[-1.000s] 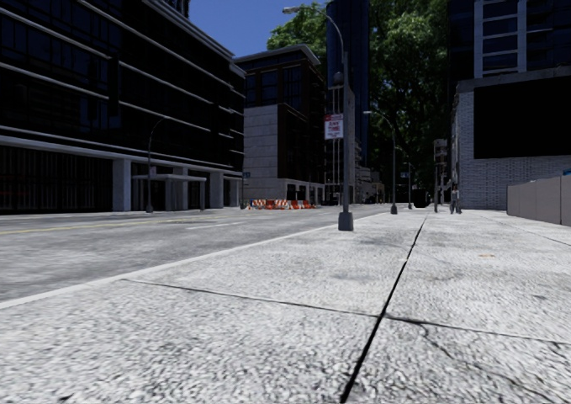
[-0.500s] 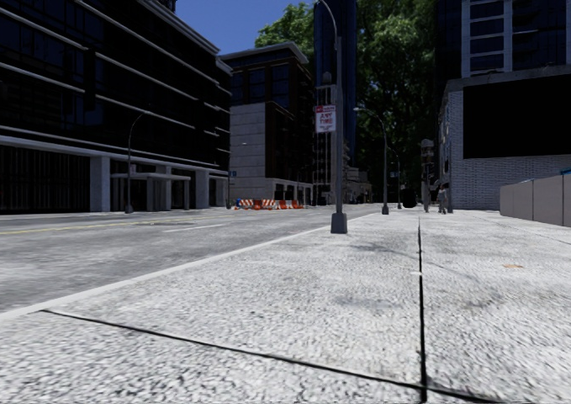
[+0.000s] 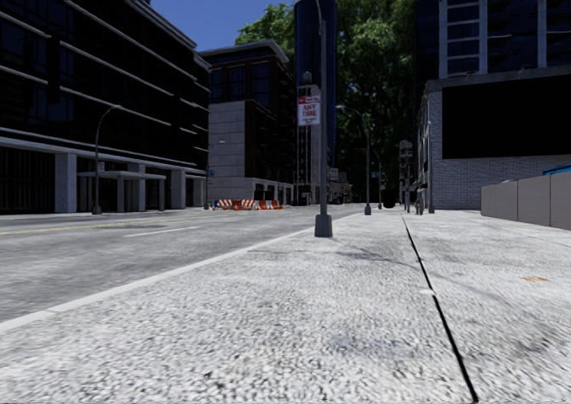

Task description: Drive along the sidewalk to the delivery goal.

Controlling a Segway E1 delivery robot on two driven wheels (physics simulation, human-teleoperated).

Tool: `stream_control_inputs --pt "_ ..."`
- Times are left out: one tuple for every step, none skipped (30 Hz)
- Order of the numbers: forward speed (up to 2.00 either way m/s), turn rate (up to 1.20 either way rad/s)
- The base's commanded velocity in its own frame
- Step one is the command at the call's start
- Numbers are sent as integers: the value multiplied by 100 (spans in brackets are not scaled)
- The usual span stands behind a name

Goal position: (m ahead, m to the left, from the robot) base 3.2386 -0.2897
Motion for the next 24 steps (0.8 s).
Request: stream_control_inputs --pt "161 -30" --pt "161 -30" --pt "161 -30" --pt "161 -31" --pt "161 -31" --pt "161 -32" --pt "161 -32" --pt "161 -33" --pt "161 -33" --pt "161 -33" --pt "161 -37" --pt "161 -44" --pt "161 -46" --pt "161 -46" --pt "160 -46" --pt "160 -47" --pt "160 -47" --pt "160 -47" --pt "160 -47" --pt "160 -47" --pt "160 -47" --pt "160 -47" --pt "160 -47" --pt "160 -32"
